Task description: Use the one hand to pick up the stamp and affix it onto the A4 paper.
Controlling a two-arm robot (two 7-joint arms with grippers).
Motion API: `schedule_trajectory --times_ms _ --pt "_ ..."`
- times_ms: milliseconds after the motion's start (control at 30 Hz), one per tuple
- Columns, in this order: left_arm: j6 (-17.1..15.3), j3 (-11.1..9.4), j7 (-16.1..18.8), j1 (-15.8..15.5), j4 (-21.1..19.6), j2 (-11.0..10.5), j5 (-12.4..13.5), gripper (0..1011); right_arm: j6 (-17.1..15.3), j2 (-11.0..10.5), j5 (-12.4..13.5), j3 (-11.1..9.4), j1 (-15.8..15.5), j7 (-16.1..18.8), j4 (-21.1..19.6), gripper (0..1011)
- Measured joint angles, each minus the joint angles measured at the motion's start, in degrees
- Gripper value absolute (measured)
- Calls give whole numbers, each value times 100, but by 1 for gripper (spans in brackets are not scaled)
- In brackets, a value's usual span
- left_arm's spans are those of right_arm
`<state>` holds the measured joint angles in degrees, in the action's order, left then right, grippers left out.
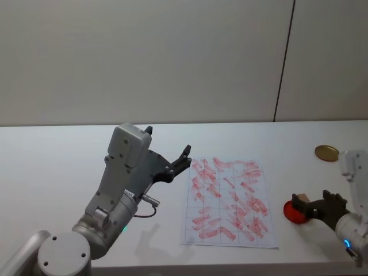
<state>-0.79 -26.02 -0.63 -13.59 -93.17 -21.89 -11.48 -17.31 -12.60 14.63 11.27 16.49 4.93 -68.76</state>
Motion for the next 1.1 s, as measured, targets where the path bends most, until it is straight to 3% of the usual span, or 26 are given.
schedule_trajectory --times_ms 233,767,1100 --pt "0 0 0 0 0 0 0 993 -57 45 -123 48 85 39 178 755" --pt "0 0 0 0 0 0 0 993 -131 115 -273 98 204 20 456 232" --pt "0 0 0 0 0 0 0 993 -145 146 -277 107 233 -5 498 220"
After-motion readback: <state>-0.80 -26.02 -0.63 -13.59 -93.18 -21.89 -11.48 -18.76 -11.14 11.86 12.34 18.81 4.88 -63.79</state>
